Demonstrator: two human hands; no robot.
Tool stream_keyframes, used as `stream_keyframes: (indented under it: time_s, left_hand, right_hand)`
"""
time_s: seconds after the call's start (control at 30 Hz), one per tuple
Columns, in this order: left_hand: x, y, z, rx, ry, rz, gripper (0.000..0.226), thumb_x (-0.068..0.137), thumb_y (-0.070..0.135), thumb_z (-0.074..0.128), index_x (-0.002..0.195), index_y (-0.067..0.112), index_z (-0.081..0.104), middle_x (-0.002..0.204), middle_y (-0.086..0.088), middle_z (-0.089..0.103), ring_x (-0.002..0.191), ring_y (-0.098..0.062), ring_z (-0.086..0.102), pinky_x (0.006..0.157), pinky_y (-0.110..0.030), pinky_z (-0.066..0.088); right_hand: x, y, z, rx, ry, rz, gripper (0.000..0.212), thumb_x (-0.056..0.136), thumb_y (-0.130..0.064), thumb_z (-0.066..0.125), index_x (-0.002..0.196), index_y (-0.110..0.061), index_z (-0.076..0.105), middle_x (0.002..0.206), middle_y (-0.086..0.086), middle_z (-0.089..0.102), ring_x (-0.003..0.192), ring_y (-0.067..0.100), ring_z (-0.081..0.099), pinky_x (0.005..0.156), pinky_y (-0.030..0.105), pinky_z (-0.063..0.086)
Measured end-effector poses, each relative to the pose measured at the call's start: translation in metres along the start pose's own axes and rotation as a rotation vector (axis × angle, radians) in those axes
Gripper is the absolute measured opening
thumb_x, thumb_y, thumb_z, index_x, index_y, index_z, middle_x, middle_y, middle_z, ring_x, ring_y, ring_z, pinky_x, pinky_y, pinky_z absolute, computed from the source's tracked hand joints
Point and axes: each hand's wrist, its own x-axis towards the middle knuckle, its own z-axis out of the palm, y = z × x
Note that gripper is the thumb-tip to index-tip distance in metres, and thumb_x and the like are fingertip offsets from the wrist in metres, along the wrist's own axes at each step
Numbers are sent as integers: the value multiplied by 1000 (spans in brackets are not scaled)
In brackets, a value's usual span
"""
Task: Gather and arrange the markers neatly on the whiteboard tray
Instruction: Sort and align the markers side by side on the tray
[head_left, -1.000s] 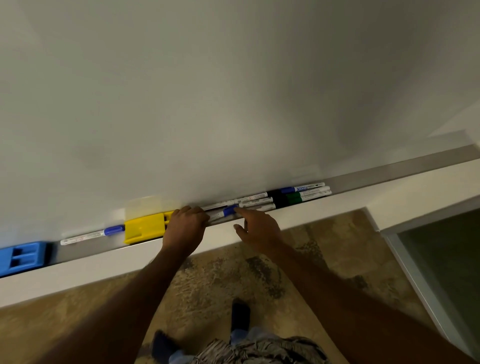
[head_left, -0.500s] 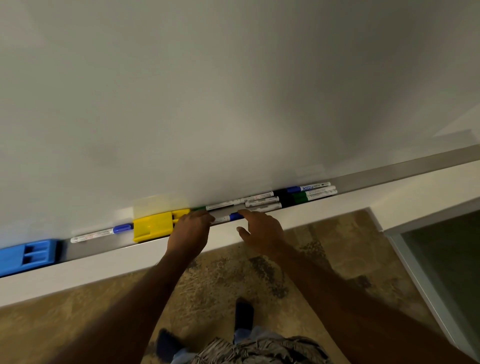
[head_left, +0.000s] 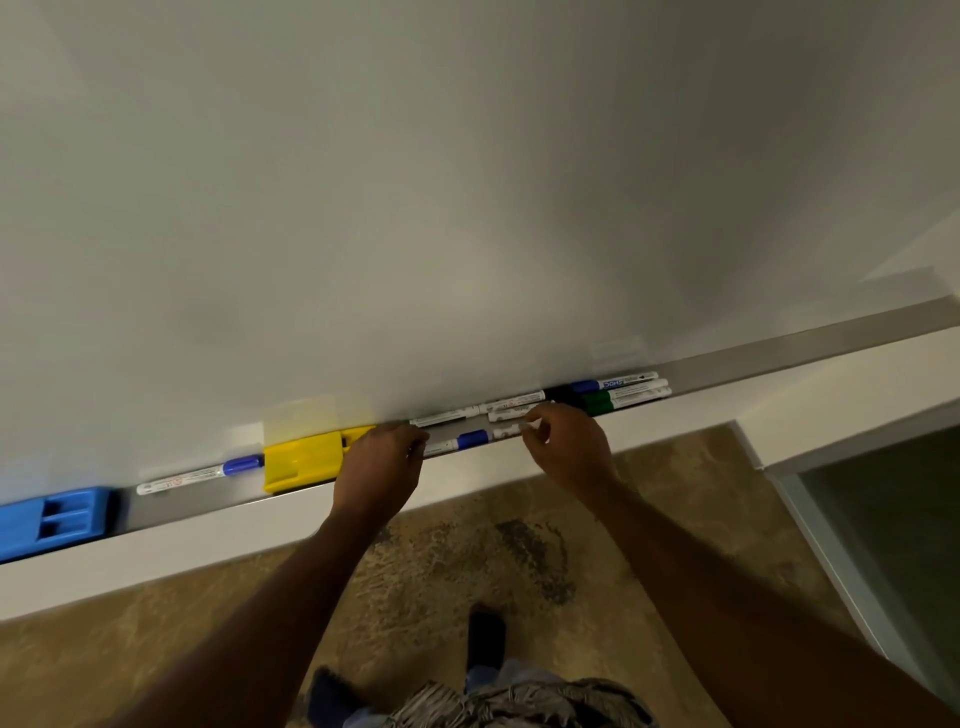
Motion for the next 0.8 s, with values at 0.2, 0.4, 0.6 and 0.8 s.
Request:
stream_keyframes:
  time_s: [0.2, 0.4, 0.6, 0.8]
  left_hand:
    - [15, 17, 8, -85, -29, -1, 15, 89, 20, 61, 98, 20, 72, 92, 1, 72, 77, -16, 62, 67, -31, 54]
    - [49, 79, 24, -242, -122, 42, 17, 86, 27, 63, 100, 25, 73, 96, 6, 73, 80, -13, 66, 71, -27, 51]
    - [73, 133, 54, -307, -262, 82, 28, 87, 31, 65, 113, 22, 67, 113, -3, 67, 100, -23, 60, 77, -29, 45]
    - [86, 152, 70, -262, -326, 125, 34, 89, 29, 61, 122, 19, 59, 117, -8, 66, 97, -25, 61, 79, -34, 50]
  right_hand:
    - [23, 36, -34, 51, 240, 146, 12, 83, -22, 69, 86, -11, 71, 82, 7, 69, 77, 23, 62, 69, 35, 53]
    - [36, 94, -68, -100, 247, 384, 30, 83, -30, 70, 108, -14, 66, 109, 11, 66, 104, 31, 58, 90, 45, 47]
    - [39, 120, -76, -59, 135, 472, 42, 85, -35, 68, 121, -14, 60, 119, 12, 64, 114, 33, 55, 100, 43, 39]
    - [46, 124, -78, -74, 140, 429, 41, 83, -32, 67, 119, -15, 60, 114, 9, 67, 110, 32, 58, 98, 42, 37]
